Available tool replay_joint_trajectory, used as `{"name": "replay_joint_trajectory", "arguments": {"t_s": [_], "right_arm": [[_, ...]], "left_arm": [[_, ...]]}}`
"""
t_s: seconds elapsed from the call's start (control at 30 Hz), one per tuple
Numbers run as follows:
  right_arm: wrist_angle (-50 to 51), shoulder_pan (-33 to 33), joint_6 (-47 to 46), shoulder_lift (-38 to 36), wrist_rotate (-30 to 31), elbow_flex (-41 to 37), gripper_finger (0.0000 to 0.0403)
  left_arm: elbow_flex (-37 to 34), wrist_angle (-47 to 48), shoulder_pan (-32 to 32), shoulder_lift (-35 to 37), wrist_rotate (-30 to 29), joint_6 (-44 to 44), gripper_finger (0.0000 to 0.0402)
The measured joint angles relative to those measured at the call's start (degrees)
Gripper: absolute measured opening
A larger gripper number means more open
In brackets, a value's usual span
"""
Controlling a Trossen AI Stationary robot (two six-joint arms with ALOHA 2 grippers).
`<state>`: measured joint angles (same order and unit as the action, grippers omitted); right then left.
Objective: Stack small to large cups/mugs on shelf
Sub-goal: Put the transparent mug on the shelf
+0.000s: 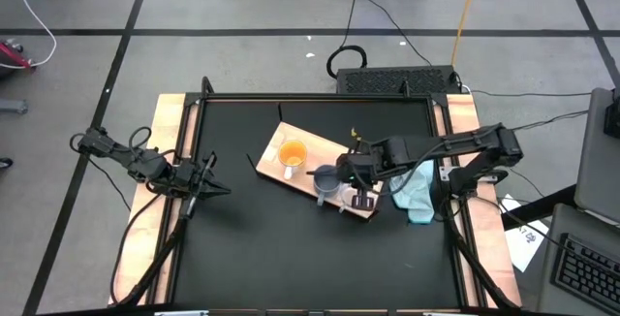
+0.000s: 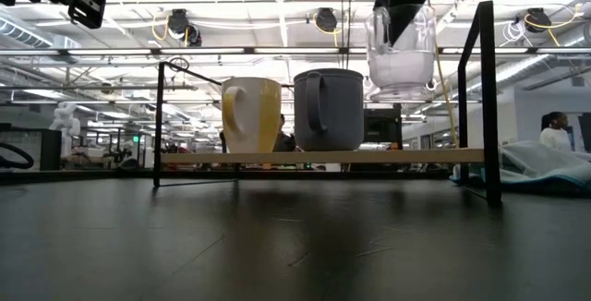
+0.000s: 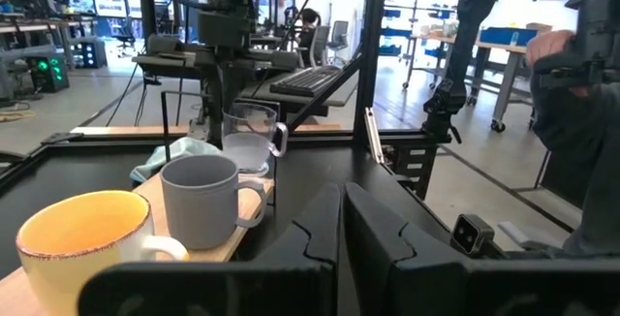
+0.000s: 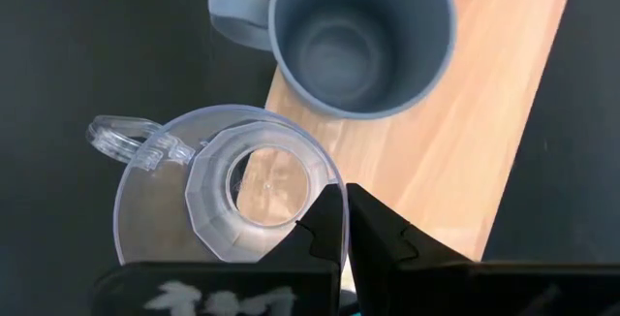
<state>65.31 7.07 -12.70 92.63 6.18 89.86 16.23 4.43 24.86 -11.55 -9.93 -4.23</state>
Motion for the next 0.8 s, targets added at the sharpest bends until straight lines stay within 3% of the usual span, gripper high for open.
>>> {"name": "replay_joint_trajectory", "arguments": {"t_s": [0.37, 0.67, 0.8], "right_arm": [[-12.2, -2.1, -0.6, -14.0, -0.4, -17.5, 0.0000], [-13.2, -5.4, 1.2, -12.7, -3.6, -19.3, 0.0000], [-14.6, -6.4, 4.0, -10.5, -7.9, -19.3, 0.0000]], "left_arm": [[0.0, -0.4, 0.0, 0.0, 0.0, -0.1, 0.0021], [0.0, -1.5, 0.0, 0.0, 0.0, 0.2, 0.0021], [0.0, -1.2, 0.0, 0.0, 0.0, 0.7, 0.0021]]}}
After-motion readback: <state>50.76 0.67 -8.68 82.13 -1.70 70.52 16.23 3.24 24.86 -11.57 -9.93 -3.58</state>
